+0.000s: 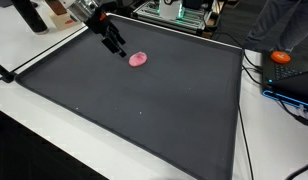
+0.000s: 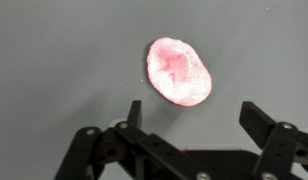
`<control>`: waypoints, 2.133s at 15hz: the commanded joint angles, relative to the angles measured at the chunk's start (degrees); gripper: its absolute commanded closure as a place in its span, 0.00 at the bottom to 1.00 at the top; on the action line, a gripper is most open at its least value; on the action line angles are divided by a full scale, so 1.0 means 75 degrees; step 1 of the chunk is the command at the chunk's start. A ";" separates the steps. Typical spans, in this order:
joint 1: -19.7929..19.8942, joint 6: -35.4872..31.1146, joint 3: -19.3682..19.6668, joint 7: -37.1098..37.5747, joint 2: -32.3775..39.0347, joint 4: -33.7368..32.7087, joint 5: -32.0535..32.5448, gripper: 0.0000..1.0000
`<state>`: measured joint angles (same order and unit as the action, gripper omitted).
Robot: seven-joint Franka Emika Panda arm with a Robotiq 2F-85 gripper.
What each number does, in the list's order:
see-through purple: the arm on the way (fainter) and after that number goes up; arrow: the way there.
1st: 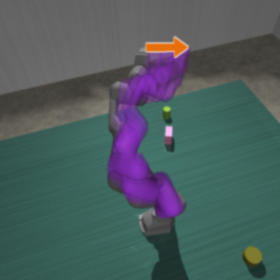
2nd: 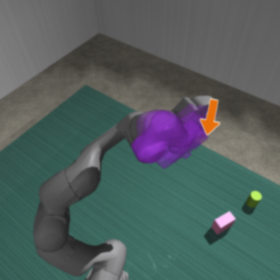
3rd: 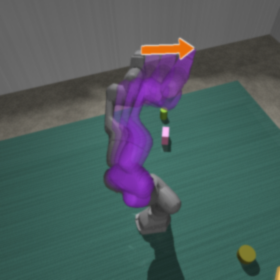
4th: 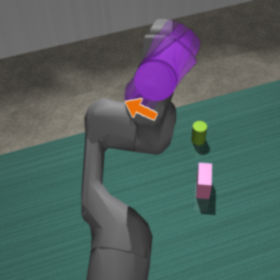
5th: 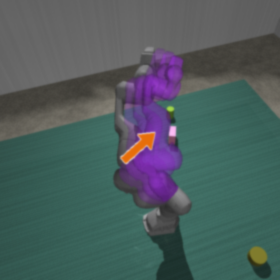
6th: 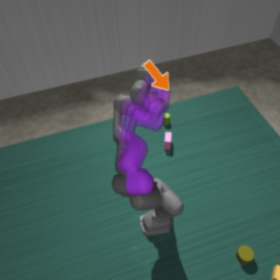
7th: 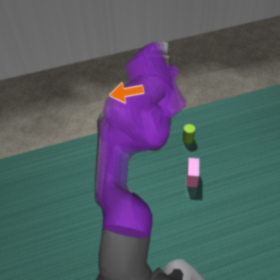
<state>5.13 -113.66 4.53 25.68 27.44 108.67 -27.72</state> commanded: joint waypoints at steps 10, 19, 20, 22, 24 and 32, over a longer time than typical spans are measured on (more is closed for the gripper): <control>-0.0780 -0.0802 -0.0061 -0.0096 -0.1815 0.1019 0.1648 0.00; -0.0789 -0.0645 -0.0207 -0.0497 -0.1733 0.0782 0.1890 0.00; -0.0747 -0.0587 -0.0297 -0.1156 -0.1677 0.0807 0.1844 0.00; -0.0738 -0.0811 -0.0442 -0.1997 -0.1649 0.1069 0.1705 0.00; -0.0752 -0.0857 -0.0569 -0.2742 -0.1605 0.1292 0.1773 0.00; -0.0839 -0.0990 -0.0909 -0.5137 -0.1275 0.1721 0.2807 0.00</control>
<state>-1.33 -119.50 -1.35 -7.64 17.28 120.20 -10.51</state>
